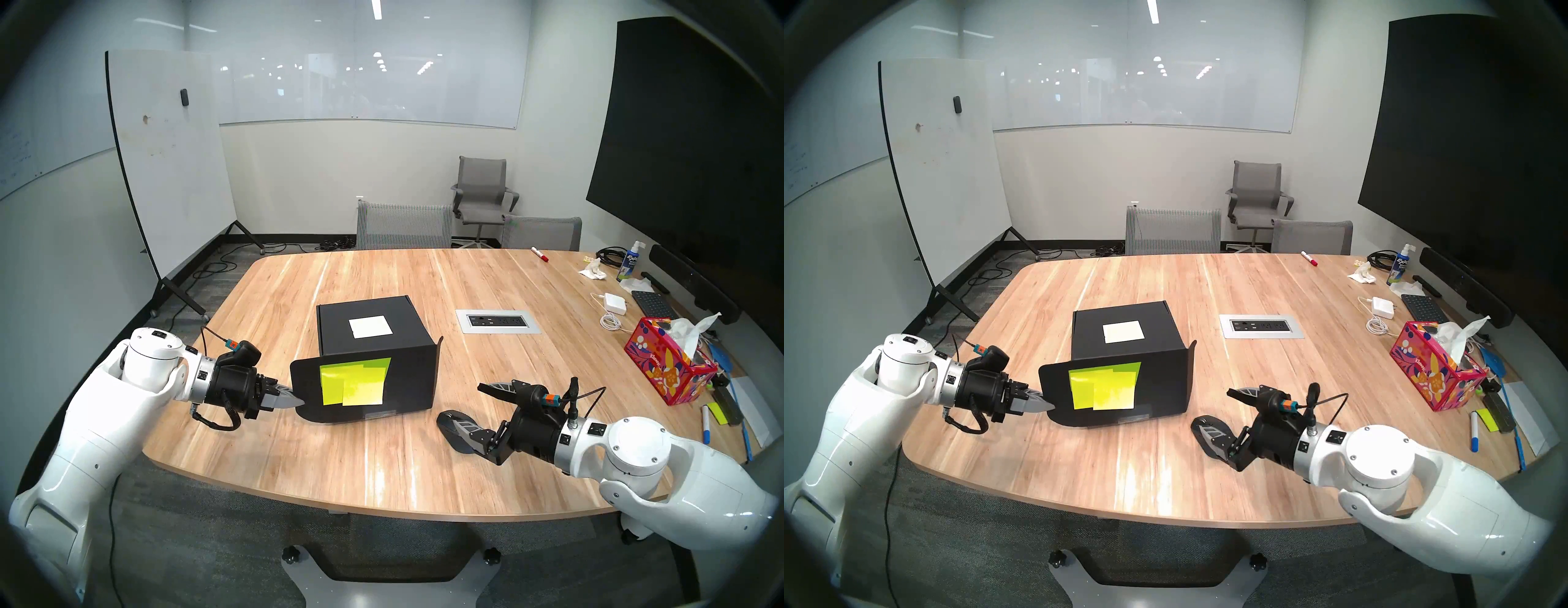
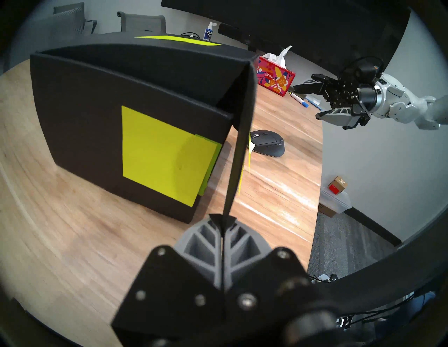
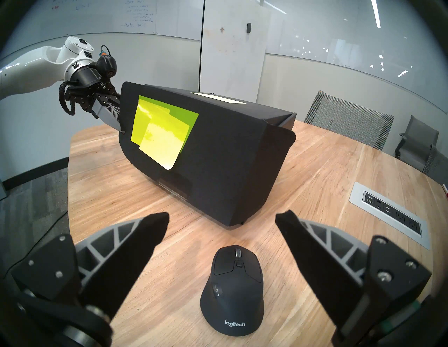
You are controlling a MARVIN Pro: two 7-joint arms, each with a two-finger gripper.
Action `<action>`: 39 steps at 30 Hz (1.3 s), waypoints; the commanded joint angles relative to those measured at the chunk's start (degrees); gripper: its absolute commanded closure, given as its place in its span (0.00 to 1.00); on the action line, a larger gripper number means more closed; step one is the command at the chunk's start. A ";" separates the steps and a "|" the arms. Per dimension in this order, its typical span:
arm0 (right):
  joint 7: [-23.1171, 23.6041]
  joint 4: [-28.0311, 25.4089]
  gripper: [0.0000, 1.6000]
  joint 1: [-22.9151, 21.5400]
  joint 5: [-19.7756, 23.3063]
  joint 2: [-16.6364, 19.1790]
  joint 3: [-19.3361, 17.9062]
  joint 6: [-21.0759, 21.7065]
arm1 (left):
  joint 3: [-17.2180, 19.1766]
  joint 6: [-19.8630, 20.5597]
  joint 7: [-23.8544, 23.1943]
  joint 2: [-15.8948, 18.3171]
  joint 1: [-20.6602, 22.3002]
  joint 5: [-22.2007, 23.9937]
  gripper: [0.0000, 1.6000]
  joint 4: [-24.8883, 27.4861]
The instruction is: Open the box and place the mouse inside
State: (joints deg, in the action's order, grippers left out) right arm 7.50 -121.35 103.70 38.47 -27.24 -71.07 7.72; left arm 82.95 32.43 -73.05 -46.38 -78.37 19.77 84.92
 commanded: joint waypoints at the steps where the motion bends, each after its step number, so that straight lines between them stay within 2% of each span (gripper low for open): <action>1: 0.09 -0.86 0.00 -0.37 -0.13 -0.12 -0.24 -0.49 | 1.89 1.72 -1.71 0.48 -0.16 2.68 1.00 2.41; 12: 0.09 -0.85 0.00 -0.39 -0.12 -0.13 -0.23 -0.45 | 3.53 3.62 -2.96 3.59 -1.72 7.61 1.00 5.56; 29: 0.09 -0.85 0.00 -0.39 -0.11 -0.12 -0.23 -0.45 | 4.53 4.69 -0.88 8.49 -3.80 16.69 1.00 8.97; 35: 0.09 -0.85 0.00 -0.39 -0.12 -0.12 -0.23 -0.46 | 4.39 4.66 -0.87 9.23 -4.05 17.92 1.00 9.26; 39: 0.09 -0.85 0.00 -0.38 -0.12 -0.12 -0.24 -0.47 | 4.52 7.12 1.95 9.82 -4.23 18.74 1.00 11.22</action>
State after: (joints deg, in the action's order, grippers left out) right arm 7.50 -121.36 103.69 38.49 -27.24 -71.06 7.73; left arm 86.46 37.81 -67.47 -38.26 -82.94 36.17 93.49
